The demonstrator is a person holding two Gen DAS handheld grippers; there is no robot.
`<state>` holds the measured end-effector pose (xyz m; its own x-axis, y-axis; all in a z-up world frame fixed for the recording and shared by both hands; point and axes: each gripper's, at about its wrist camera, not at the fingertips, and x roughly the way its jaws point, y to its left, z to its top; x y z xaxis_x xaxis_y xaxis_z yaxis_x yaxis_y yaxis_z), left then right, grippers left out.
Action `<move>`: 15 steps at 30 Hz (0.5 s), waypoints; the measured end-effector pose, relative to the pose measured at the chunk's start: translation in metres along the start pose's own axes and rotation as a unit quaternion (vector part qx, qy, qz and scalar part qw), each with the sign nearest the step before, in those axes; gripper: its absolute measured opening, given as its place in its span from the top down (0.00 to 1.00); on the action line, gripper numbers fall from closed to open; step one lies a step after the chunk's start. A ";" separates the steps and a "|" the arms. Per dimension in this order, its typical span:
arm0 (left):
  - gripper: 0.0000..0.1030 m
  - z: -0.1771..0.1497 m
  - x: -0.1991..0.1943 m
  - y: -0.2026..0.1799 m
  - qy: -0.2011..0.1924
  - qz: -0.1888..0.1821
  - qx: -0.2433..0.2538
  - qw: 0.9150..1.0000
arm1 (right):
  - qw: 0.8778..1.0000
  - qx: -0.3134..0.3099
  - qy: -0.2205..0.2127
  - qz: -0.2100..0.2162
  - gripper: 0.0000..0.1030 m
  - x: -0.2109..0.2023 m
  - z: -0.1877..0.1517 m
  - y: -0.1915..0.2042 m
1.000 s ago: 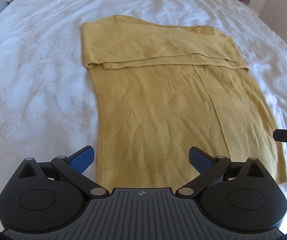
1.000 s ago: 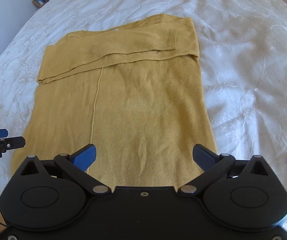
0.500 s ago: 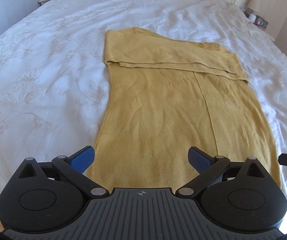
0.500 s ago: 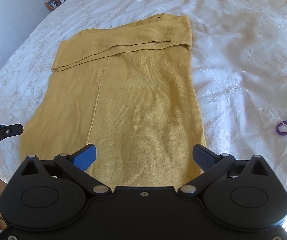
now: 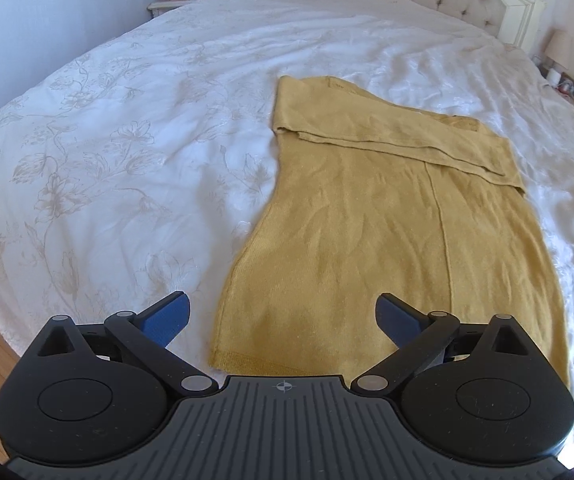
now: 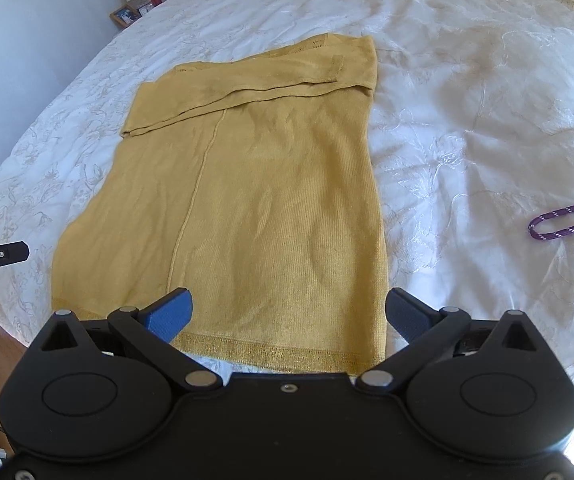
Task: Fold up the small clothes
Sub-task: 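Position both grippers at the two corners of the sweater hem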
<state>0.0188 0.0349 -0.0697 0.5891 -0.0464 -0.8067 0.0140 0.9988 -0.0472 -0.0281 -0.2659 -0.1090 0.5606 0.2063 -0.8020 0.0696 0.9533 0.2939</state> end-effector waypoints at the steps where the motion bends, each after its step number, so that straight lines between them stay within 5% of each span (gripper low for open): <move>1: 0.02 -0.001 0.000 0.000 0.002 -0.002 -0.001 1.000 | 1.000 0.000 -0.002 0.000 0.01 0.000 -0.001 0.000; 9: 0.02 -0.019 0.007 -0.006 0.033 0.048 0.036 0.998 | 1.000 0.013 -0.001 0.003 0.01 0.003 -0.007 -0.003; 15: 0.18 -0.031 0.021 0.001 0.070 0.031 0.046 0.996 | 1.000 0.024 0.014 0.000 0.01 0.015 -0.011 -0.008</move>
<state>0.0058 0.0340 -0.1051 0.4729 0.0209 -0.8809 0.0590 0.9967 0.0553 -0.0299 -0.2678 -0.1289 0.5366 0.2131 -0.8165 0.1099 0.9417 0.3180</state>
